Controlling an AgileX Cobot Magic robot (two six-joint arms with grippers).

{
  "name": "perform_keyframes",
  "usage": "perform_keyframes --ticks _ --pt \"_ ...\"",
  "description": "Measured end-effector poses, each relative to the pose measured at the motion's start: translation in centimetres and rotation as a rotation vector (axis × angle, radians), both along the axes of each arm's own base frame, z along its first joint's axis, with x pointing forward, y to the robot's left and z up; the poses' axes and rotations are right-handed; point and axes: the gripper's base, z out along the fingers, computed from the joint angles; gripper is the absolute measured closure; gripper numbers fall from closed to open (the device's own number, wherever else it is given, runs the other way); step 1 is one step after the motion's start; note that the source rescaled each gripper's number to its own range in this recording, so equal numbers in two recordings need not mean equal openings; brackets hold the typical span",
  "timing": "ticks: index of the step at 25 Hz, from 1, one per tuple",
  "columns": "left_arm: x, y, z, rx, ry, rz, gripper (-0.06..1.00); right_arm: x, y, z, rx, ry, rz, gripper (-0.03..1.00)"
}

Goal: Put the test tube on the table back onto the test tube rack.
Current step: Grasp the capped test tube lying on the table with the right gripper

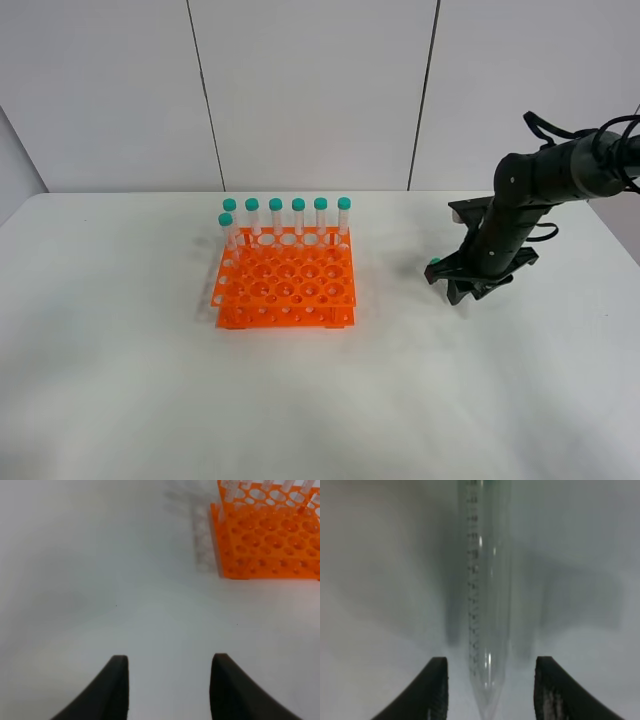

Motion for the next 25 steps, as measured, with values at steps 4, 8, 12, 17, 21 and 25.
perform_keyframes --ticks 4,8,12,17,21,25 --pt "0.0 0.0 0.0 0.000 0.000 0.000 0.05 0.0 0.0 -0.6 -0.003 0.018 0.001 -0.03" --pt "0.0 0.0 0.0 0.000 0.000 0.000 0.05 -0.1 0.0 -0.7 -0.003 0.022 0.001 -0.03" --pt "0.0 0.0 0.0 0.000 0.000 0.000 0.05 0.0 -0.1 -1.4 -0.012 0.040 0.008 -0.03" --pt "0.0 0.0 0.0 0.000 0.000 0.000 0.05 0.1 0.0 -1.4 -0.008 0.041 0.004 -0.03" --pt "0.0 0.0 0.0 0.000 0.000 0.000 0.05 0.7 0.1 -1.3 -0.004 0.027 0.003 0.23" --pt "0.0 0.0 0.0 0.000 0.000 0.000 0.05 0.9 0.2 -1.3 -0.001 0.026 0.018 0.95"
